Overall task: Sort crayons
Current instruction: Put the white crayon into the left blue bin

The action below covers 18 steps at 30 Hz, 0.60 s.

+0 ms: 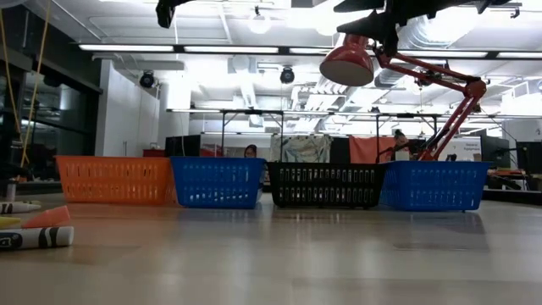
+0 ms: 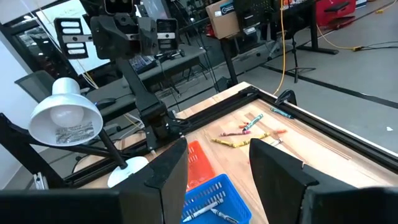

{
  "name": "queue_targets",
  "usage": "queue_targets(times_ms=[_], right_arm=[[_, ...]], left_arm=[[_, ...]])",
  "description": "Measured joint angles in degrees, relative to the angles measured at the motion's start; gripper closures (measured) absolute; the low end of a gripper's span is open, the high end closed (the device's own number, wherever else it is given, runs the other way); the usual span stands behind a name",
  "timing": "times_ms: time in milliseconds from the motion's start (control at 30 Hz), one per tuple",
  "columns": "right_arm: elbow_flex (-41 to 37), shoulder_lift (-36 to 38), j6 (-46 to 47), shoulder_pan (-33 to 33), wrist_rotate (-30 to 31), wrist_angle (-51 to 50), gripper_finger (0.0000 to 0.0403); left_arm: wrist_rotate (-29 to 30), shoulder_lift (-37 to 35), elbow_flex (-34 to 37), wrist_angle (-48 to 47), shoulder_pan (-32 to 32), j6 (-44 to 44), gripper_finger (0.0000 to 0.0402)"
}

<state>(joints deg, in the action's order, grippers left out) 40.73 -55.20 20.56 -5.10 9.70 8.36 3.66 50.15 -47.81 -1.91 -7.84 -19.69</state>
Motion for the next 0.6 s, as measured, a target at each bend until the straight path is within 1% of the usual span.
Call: queue_targets(times_ms=[100, 233, 300, 333, 400, 467, 533, 600], right_arm=[[0.0, 0.01, 0.0, 0.0, -0.07, -0.02, 0.0238], [0.0, 0.0, 0.0, 0.0, -0.07, -0.21, 0.0238], [0.02, 0.0, 0.0, 0.0, -0.05, -0.43, 0.0238], [0.02, 0.0, 0.0, 0.0, -0.05, -0.42, 0.0238], [0.02, 0.0, 0.0, 0.0, -0.05, -0.42, 0.0238], [0.02, 0.0, 0.0, 0.0, -0.03, -0.42, 0.0238], [0.02, 0.0, 0.17, -0.04, -0.03, -0.42, 0.0238], [0.02, 0.0, 1.12, -0.04, -0.03, -0.42, 0.0238]], left_arm=[[0.0, -0.01, 0.0, -0.02, 0.0, -3.99, 0.0289], [0.25, 0.07, 0.0, 0.05, 0.0, -3.22, 0.0289], [2.22, 0.62, -0.02, 0.62, 0.0, -5.33, 0.0289], [3.89, 1.07, -0.02, 0.62, 0.01, -8.24, 0.0289], [7.25, 2.97, -0.06, 1.61, -0.68, -12.67, 0.0289], [7.92, 5.51, -0.39, 0.88, -2.66, -14.49, 0.0289], [7.99, 9.09, -2.12, -2.69, -5.29, -15.84, 0.0289], [7.96, 13.29, -4.29, -9.12, -8.54, -17.54, 0.0289]])
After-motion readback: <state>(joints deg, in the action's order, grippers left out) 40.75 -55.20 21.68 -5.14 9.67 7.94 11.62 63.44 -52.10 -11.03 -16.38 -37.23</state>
